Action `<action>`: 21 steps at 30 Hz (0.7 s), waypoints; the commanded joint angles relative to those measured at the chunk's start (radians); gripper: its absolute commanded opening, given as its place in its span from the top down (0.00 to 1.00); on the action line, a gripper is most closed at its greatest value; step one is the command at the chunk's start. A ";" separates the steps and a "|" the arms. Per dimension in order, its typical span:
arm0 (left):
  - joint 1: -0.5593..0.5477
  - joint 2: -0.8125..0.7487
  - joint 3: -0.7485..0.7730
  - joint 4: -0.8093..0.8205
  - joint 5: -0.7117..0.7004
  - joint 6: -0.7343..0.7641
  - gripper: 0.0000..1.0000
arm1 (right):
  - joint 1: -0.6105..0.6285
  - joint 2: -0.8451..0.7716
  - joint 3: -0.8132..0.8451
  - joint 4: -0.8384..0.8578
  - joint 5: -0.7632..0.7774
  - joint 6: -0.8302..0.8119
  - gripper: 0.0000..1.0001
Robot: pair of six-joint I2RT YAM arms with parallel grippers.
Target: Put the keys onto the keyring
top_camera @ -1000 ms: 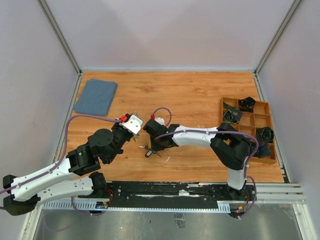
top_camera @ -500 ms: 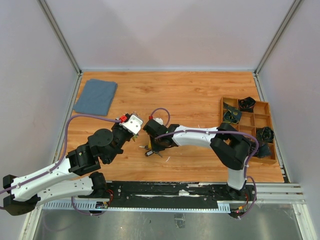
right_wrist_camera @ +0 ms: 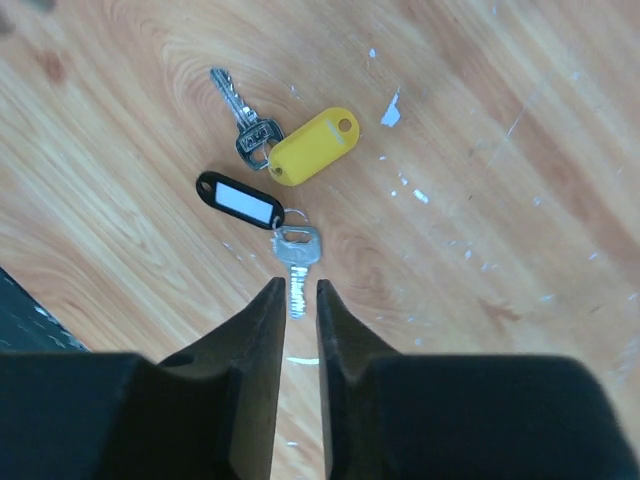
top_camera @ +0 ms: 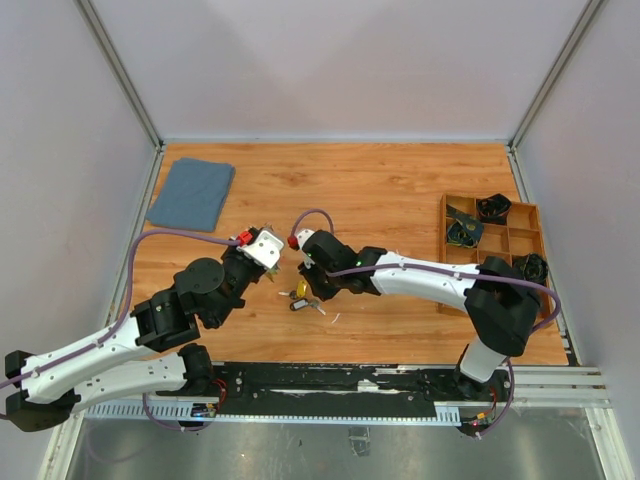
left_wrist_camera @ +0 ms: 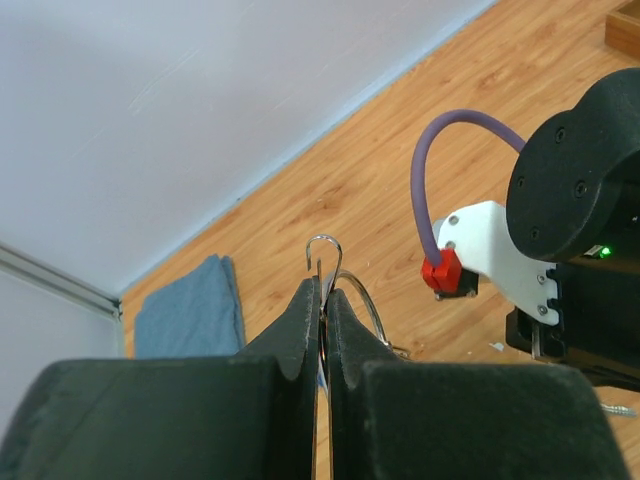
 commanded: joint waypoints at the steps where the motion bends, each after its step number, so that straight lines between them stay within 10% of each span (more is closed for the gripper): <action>1: 0.005 -0.015 0.040 0.011 -0.024 0.002 0.99 | -0.010 -0.007 -0.030 0.011 -0.077 -0.340 0.77; 21: 0.005 -0.048 0.089 -0.048 -0.079 -0.019 1.00 | 0.034 0.086 -0.018 0.147 -0.178 -0.578 0.62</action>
